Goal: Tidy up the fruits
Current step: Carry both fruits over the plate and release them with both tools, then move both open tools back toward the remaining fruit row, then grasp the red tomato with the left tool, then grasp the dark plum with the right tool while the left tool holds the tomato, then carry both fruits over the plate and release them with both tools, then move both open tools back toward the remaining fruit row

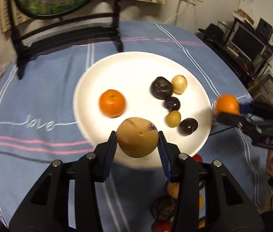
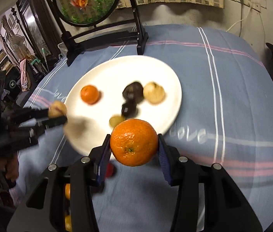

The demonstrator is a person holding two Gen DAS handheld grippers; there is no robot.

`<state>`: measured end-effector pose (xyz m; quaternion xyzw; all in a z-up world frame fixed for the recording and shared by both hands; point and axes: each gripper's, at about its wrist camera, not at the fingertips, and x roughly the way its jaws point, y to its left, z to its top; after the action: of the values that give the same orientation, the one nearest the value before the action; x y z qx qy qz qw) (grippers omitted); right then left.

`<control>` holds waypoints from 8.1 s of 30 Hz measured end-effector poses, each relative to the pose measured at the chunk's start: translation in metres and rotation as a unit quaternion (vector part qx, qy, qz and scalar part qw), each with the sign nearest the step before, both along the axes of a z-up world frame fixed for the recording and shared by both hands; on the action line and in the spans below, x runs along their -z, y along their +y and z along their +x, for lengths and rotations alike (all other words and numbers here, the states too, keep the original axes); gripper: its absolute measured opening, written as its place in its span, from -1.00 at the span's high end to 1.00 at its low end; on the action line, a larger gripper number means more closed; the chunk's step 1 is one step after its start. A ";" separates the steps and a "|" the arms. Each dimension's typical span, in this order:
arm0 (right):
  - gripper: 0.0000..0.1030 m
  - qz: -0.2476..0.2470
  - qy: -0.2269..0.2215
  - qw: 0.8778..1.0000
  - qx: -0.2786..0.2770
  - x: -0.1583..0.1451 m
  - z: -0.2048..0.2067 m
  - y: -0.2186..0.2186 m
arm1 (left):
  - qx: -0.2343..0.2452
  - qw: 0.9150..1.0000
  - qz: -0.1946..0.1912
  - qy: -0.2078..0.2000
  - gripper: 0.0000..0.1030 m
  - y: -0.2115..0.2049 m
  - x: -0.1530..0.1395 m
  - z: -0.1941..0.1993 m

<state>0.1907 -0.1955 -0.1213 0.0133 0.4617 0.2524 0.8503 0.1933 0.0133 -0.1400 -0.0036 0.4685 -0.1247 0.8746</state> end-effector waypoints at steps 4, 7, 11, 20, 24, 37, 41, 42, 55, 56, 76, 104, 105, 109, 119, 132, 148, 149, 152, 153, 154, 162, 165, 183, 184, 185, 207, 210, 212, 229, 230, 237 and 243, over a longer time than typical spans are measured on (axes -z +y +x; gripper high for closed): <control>0.09 0.003 0.005 1.000 0.001 0.012 0.030 0.008 | -0.001 1.000 -0.004 0.016 0.17 -0.005 0.013 0.012; -0.15 0.009 0.016 1.000 -0.001 0.018 0.041 0.013 | -0.005 1.000 -0.006 0.023 0.06 -0.006 0.020 0.018; -0.68 0.013 -0.012 1.000 0.018 0.010 0.039 0.011 | -0.014 1.000 -0.002 0.011 -0.24 -0.004 0.016 0.020; -0.93 0.062 -0.035 0.997 0.035 -0.030 -0.026 -0.023 | -0.065 0.998 -0.014 -0.001 -0.30 0.036 -0.017 -0.021; -0.93 0.065 0.015 0.996 0.050 -0.005 -0.072 -0.033 | -0.065 0.997 -0.018 0.026 -0.31 0.043 -0.006 -0.066; -0.93 0.050 0.029 0.996 0.067 -0.023 -0.109 -0.038 | -0.005 0.999 -0.008 0.046 -0.47 0.018 0.004 -0.124; -0.93 0.043 0.026 0.996 0.072 -0.023 -0.114 -0.043 | 0.008 0.999 0.001 0.042 -0.47 0.006 0.005 -0.117; -0.93 0.041 0.027 0.996 0.076 -0.024 -0.117 -0.047 | 0.013 0.999 0.001 0.045 -0.47 0.003 0.007 -0.113; -0.93 0.047 0.045 0.988 0.140 -0.018 -0.131 -0.085 | 0.034 0.995 0.039 0.080 -0.48 -0.013 0.038 -0.093; -0.93 0.047 0.045 0.988 0.141 -0.018 -0.132 -0.086 | 0.034 0.995 0.043 0.083 -0.48 -0.013 0.040 -0.090; -0.93 0.052 0.059 0.989 0.128 -0.014 -0.126 -0.079 | -0.057 0.995 0.031 0.077 -0.62 0.062 0.036 -0.122; -0.93 0.049 0.081 0.989 0.113 -0.002 -0.118 -0.075 | -0.013 0.996 -0.008 0.090 0.41 0.014 0.053 -0.087; -0.93 0.047 0.081 0.990 0.102 -0.001 -0.117 -0.069 | -0.017 0.996 -0.010 0.091 0.41 0.018 0.052 -0.090; -0.93 0.015 0.068 0.997 0.040 0.010 -0.106 -0.030 | -0.044 0.995 -0.010 0.091 0.41 0.043 0.048 -0.108; -0.93 -0.070 0.066 0.995 -0.011 0.047 -0.068 0.034 | -0.103 0.989 -0.030 0.099 0.41 0.088 0.051 -0.137; -0.93 -0.067 0.016 0.997 0.037 0.031 -0.072 -0.014 | -0.100 0.990 -0.021 0.094 0.38 0.085 0.052 -0.137; 0.13 -0.037 0.036 0.997 -0.065 0.057 -0.061 0.036 | -0.094 0.992 -0.015 0.082 0.37 0.082 0.054 -0.139; 0.17 -0.033 0.038 0.997 -0.063 0.057 -0.060 0.035 | -0.093 0.992 -0.014 0.081 0.36 0.082 0.054 -0.139; 0.37 -0.035 0.036 0.996 -0.069 0.055 -0.061 0.039 | -0.091 0.993 -0.009 0.079 0.35 0.081 0.053 -0.140; 0.37 -0.039 0.034 0.996 -0.070 0.055 -0.062 0.039 | -0.090 0.993 -0.006 0.079 0.35 0.080 0.053 -0.140; 0.38 -0.040 0.034 0.996 -0.070 0.054 -0.065 0.038 | -0.089 0.993 -0.004 0.078 0.35 0.079 0.053 -0.140; 0.38 0.010 0.054 0.997 -0.049 0.044 -0.090 0.019 | -0.093 0.993 -0.014 0.076 0.39 0.082 0.052 -0.142; 0.38 0.003 0.053 0.997 -0.058 0.041 -0.109 0.013 | -0.094 0.993 -0.016 0.074 0.40 0.083 0.050 -0.144; 0.38 0.031 0.013 0.999 -0.009 0.002 -0.056 -0.011 | -0.035 0.999 -0.029 0.000 0.39 0.045 -0.022 -0.038; 0.38 0.035 0.007 0.999 -0.015 -0.003 -0.045 -0.003 | -0.031 0.999 -0.027 -0.003 0.39 0.042 -0.024 -0.027; 0.38 0.036 0.001 0.999 -0.022 -0.008 -0.035 0.006 | -0.028 0.999 -0.026 -0.006 0.39 0.038 -0.026 -0.016; -0.26 0.063 0.010 0.995 -0.072 0.006 0.055 0.077 | -0.026 0.999 -0.015 -0.009 -0.10 0.020 -0.001 0.122; -0.30 0.089 -0.011 0.995 -0.050 -0.020 0.038 0.051 | -0.050 0.998 -0.033 -0.020 -0.17 0.040 -0.021 0.094; -0.52 0.094 -0.016 0.995 -0.026 -0.029 0.021 0.032 | -0.067 0.997 -0.034 -0.022 -0.23 0.051 -0.029 0.067; -0.90 0.079 0.041 0.995 0.054 -0.020 -0.106 -0.033 | -0.008 0.997 -0.017 0.074 -0.34 0.030 0.013 -0.140; -0.90 0.075 0.040 0.995 0.051 -0.021 -0.108 -0.033 | -0.001 0.998 -0.012 0.069 -0.46 0.026 0.010 -0.142; -0.90 0.065 0.037 0.995 0.060 -0.025 -0.113 -0.037 | 0.041 0.997 0.002 0.057 -0.50 0.001 0.006 -0.141; -0.90 0.057 0.036 0.995 0.079 -0.026 -0.119 -0.051 | 0.083 0.994 0.021 0.067 -0.50 -0.030 0.015 -0.131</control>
<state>0.0719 -0.2469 -0.0953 0.1073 0.4743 0.2096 0.8483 0.0619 -0.0165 -0.1546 0.0451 0.5272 -0.1871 0.8277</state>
